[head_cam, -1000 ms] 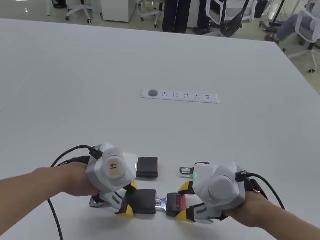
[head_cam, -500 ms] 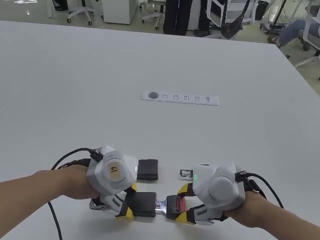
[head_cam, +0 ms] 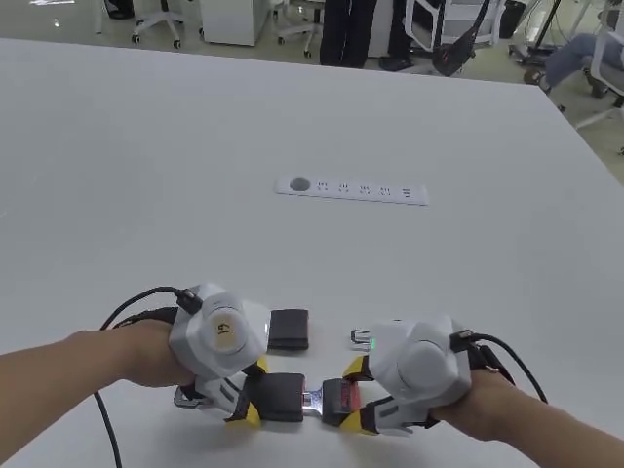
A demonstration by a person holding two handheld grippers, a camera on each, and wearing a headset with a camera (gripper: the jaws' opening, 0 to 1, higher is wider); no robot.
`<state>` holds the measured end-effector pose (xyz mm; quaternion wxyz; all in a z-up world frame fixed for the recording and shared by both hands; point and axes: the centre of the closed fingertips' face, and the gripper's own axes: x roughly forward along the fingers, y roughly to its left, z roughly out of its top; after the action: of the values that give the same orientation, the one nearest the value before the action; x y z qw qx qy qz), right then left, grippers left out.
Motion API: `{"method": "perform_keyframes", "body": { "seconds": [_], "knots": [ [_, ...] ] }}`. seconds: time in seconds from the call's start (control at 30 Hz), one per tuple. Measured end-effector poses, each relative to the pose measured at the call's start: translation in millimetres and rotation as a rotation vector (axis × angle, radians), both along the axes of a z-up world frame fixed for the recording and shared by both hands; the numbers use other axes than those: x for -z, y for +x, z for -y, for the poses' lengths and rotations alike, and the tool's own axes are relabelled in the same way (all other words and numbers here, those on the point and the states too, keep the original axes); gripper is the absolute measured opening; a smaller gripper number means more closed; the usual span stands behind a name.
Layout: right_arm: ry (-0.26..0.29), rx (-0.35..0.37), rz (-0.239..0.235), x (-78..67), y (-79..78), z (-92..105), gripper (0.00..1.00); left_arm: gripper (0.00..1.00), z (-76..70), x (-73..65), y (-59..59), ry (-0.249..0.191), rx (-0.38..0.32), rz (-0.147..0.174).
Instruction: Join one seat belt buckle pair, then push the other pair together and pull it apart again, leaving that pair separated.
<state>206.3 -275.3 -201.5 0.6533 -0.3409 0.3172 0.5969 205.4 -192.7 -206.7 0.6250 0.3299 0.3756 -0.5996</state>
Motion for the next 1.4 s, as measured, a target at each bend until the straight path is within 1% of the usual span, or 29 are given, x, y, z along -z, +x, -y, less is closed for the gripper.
{"method": "perform_keyframes", "body": {
  "seconds": [0.27, 0.63, 0.8, 0.93, 1.0, 1.27, 1.3, 1.33, 1.37, 1.4],
  "knots": [
    [-0.006, 0.010, 0.000, 0.1, 0.8, -1.9, 0.27, 0.32, 0.5, -0.5, 0.0, -0.001, -0.001, 0.000],
    [-0.008, -0.019, 0.001, -0.3, 1.4, -4.7, 0.27, 0.32, -1.7, 2.4, 1.5, 0.005, 0.018, 0.000],
    [-0.021, -0.013, -0.003, -0.2, 0.6, -5.7, 0.27, 0.31, -0.4, 1.0, 0.2, 0.001, 0.014, -0.001],
    [-0.008, -0.003, -0.004, 0.1, -0.1, -16.1, 0.26, 0.31, -0.2, 1.6, 0.6, 0.010, 0.013, -0.001],
    [-0.007, -0.004, -0.004, -0.1, 0.0, -14.9, 0.26, 0.31, 0.2, 1.7, 0.1, 0.013, 0.014, -0.001],
    [-0.006, 0.010, -0.007, -0.5, -0.4, -15.2, 0.26, 0.31, 0.4, 0.9, -0.1, 0.005, 0.011, -0.002],
    [-0.001, 0.012, -0.006, -0.9, -1.2, -16.9, 0.26, 0.31, 0.5, 0.9, -0.2, 0.004, 0.011, -0.002],
    [0.013, 0.008, -0.015, -3.1, -5.3, -21.1, 0.26, 0.31, -0.9, 1.7, 0.5, 0.003, 0.013, -0.001],
    [0.000, 0.009, -0.010, -4.3, -4.8, -17.9, 0.26, 0.31, -1.1, 2.2, 0.9, -0.003, 0.002, -0.006],
    [0.000, 0.010, -0.010, -4.1, -4.9, -17.7, 0.26, 0.31, -0.4, 1.5, 0.8, -0.008, 0.002, -0.005]
  ]
}}
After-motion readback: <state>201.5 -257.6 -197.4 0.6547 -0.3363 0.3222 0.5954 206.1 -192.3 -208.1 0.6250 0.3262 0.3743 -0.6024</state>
